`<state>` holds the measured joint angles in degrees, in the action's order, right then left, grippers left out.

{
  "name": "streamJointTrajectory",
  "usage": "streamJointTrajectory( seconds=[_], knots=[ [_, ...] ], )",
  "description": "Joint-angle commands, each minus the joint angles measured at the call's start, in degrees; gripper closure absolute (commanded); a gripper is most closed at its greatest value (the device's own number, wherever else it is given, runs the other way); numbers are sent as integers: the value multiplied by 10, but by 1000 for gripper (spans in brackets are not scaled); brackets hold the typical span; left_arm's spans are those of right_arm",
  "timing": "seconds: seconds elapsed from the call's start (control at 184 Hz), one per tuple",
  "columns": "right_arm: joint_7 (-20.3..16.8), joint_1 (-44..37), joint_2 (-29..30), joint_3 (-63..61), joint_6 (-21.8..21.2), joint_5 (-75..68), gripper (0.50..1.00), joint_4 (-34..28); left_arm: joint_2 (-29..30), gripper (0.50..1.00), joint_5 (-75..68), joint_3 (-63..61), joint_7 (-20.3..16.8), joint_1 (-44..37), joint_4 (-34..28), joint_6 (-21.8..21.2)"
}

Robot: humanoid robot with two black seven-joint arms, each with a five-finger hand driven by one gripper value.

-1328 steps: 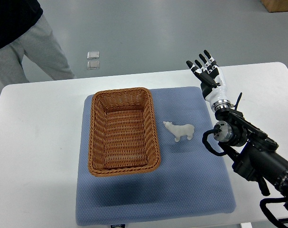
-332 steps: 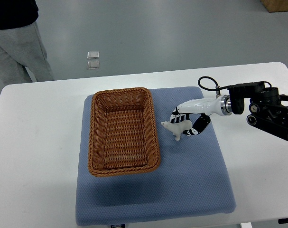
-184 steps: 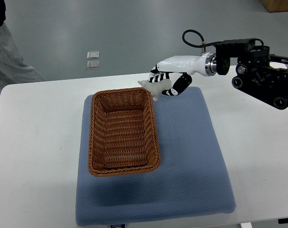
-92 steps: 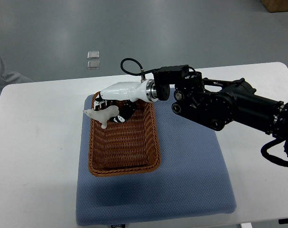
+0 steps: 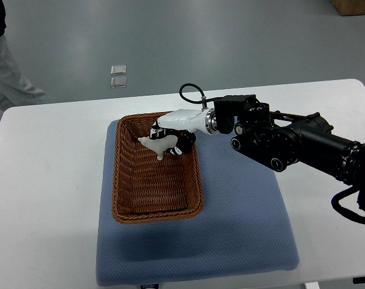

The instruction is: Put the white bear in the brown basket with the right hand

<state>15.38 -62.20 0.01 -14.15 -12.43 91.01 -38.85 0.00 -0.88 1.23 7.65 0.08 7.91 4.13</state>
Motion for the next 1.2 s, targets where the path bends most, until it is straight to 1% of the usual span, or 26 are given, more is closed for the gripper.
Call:
streamJointTrajectory(
  seconds=[0.0,0.354,0.376,0.381,0.419,0.436,0.496,0.501,0.507,0.512,0.518,0.523,0.528,0.534,0.539,0.545,0.55,0.556,0.577,0.697,0.757,0.806,0.85,0.942,1.041,1.193],
  knots=[
    [0,2,0,0,0,0,1000,0,0,500,0,0,0,0,0,0],
    [0,10,0,0,4,7,1000,0,0,500,0,0,0,0,0,0],
    [0,10,0,1,5,7,983,0,0,500,0,0,0,0,0,0],
    [0,11,0,1,6,7,971,0,0,500,0,0,0,0,0,0],
    [0,11,0,1,6,7,948,0,0,500,0,0,0,0,0,0],
    [0,11,0,0,7,7,924,0,0,500,0,0,0,0,0,0],
    [0,11,0,0,7,6,871,0,0,500,0,0,0,0,0,0],
    [0,12,0,0,7,6,853,0,0,500,0,0,0,0,0,0],
    [0,12,0,0,7,6,852,0,0,500,0,0,0,0,0,0],
    [0,11,0,0,7,6,832,0,0,500,0,0,0,0,0,0],
    [0,11,0,0,7,6,832,0,0,500,0,0,0,0,0,0],
    [0,11,0,0,7,6,812,0,0,500,0,0,0,0,0,0],
    [0,11,0,0,7,6,812,0,0,500,0,0,0,0,0,0],
    [0,11,0,-1,7,5,789,0,0,500,0,0,0,0,0,0],
    [0,11,0,-1,7,5,789,0,0,500,0,0,0,0,0,0],
    [0,11,0,-1,7,5,771,0,0,500,0,0,0,0,0,0],
    [0,11,0,-1,7,5,771,0,0,500,0,0,0,0,0,0],
    [0,11,0,-1,7,5,752,0,0,500,0,0,0,0,0,0],
    [0,11,0,-1,7,5,730,0,0,500,0,0,0,0,0,0],
    [1,11,0,-1,7,3,701,-3,0,500,0,0,0,0,0,0],
    [2,10,0,-2,7,1,644,-6,0,500,0,0,0,0,0,0],
    [4,9,0,-3,7,-1,630,-8,0,500,0,0,0,0,0,0],
    [5,7,0,-6,2,-5,601,-18,0,500,0,0,0,0,0,0],
    [7,3,0,-13,0,-14,587,-45,0,500,0,0,0,0,0,0],
    [7,-3,0,-44,-1,-43,585,-69,0,500,0,0,0,0,0,0],
    [8,6,-6,-122,5,-130,581,-74,0,500,0,0,0,0,0,0]
  ],
)
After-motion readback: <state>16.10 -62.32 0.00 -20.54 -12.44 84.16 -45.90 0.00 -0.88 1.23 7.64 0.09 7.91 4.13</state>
